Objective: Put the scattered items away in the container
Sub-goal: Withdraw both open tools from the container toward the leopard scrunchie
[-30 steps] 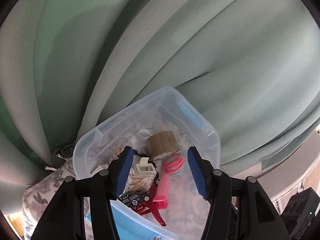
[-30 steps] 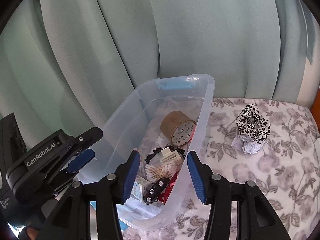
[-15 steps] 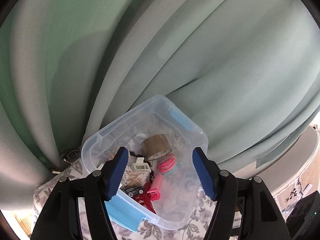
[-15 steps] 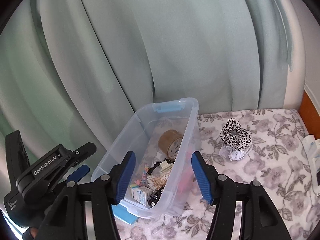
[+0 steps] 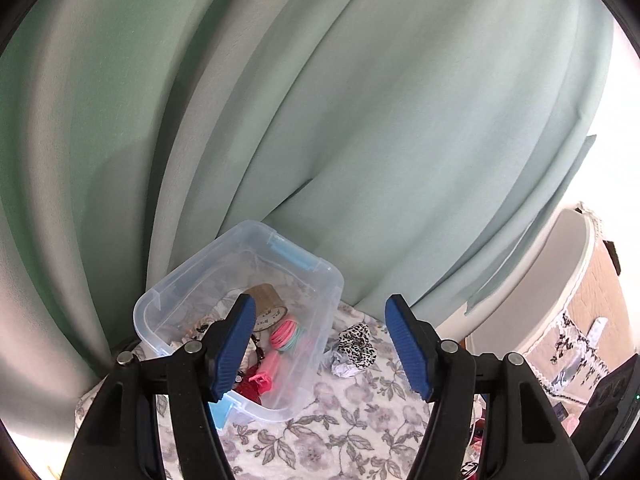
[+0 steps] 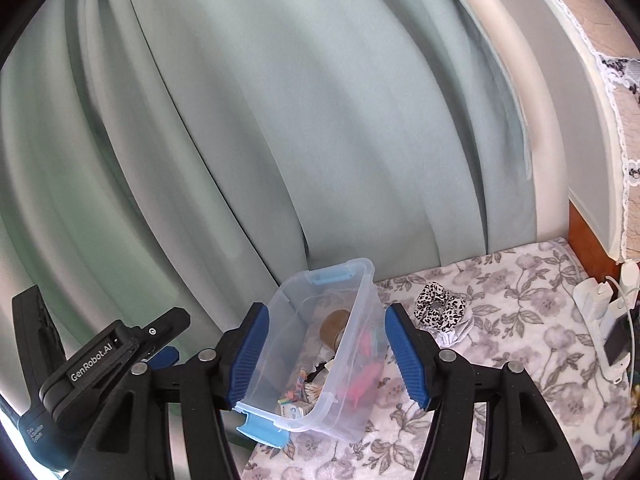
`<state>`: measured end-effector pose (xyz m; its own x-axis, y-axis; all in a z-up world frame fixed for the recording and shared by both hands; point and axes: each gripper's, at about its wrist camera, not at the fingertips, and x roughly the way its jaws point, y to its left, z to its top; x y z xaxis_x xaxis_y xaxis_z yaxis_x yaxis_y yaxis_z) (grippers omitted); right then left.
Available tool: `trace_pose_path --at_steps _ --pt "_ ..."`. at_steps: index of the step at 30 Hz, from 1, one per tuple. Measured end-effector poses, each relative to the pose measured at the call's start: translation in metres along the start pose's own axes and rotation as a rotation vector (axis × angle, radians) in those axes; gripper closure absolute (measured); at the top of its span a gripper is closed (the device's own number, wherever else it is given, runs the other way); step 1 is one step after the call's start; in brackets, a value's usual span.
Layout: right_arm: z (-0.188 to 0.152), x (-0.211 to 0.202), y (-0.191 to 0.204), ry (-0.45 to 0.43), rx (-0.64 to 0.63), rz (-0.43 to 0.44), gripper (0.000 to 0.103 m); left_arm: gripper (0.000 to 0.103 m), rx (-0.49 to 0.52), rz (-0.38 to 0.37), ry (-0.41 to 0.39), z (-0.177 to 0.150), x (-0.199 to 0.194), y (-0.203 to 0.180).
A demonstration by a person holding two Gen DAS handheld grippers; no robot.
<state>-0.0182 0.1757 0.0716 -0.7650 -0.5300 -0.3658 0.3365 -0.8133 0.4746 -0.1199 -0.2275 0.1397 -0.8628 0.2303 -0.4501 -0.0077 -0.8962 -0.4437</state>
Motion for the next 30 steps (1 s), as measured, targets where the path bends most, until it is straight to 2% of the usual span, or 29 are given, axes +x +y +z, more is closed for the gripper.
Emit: trace_pose_path --at_steps 6,13,19,29,30 --pt "0.005 -0.024 -0.016 -0.057 0.040 -0.005 0.038 0.035 0.070 -0.031 -0.017 -0.007 -0.010 -0.026" --pt "0.007 -0.038 -0.038 -0.086 0.079 -0.030 0.038 0.035 0.141 -0.069 0.040 -0.021 0.007 -0.050" --pt "0.000 -0.032 -0.070 -0.076 0.137 -0.061 0.038 0.035 0.200 -0.054 0.138 -0.044 0.039 -0.063" --pt "-0.026 -0.004 -0.153 0.001 0.290 -0.143 0.038 0.035 0.323 0.010 0.312 -0.099 0.112 -0.087" --pt "-0.030 0.000 -0.160 -0.013 0.305 -0.171 0.038 0.035 0.323 0.019 0.332 -0.104 0.121 -0.087"
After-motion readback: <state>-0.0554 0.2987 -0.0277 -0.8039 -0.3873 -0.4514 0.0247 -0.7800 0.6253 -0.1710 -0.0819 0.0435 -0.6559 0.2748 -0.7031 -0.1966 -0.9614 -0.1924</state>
